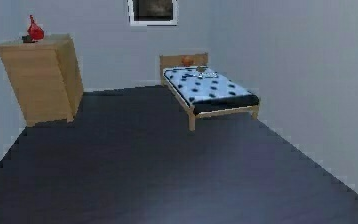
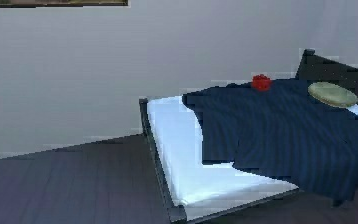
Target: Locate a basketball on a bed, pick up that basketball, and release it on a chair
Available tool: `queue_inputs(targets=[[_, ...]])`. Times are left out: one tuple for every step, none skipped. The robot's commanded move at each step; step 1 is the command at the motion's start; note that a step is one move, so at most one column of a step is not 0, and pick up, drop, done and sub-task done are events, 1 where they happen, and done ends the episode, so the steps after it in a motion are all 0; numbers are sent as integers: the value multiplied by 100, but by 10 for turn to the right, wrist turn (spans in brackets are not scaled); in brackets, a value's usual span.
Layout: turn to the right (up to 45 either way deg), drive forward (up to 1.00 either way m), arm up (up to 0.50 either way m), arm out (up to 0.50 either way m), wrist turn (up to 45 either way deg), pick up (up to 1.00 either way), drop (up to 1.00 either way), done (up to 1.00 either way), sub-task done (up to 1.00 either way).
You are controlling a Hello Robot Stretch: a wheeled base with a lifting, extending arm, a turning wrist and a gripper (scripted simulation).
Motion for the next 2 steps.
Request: queue_inputs(targets=[[0,100,0,0,0,0,0,0,0],[0,65,0,0,0,0,0,0,0]])
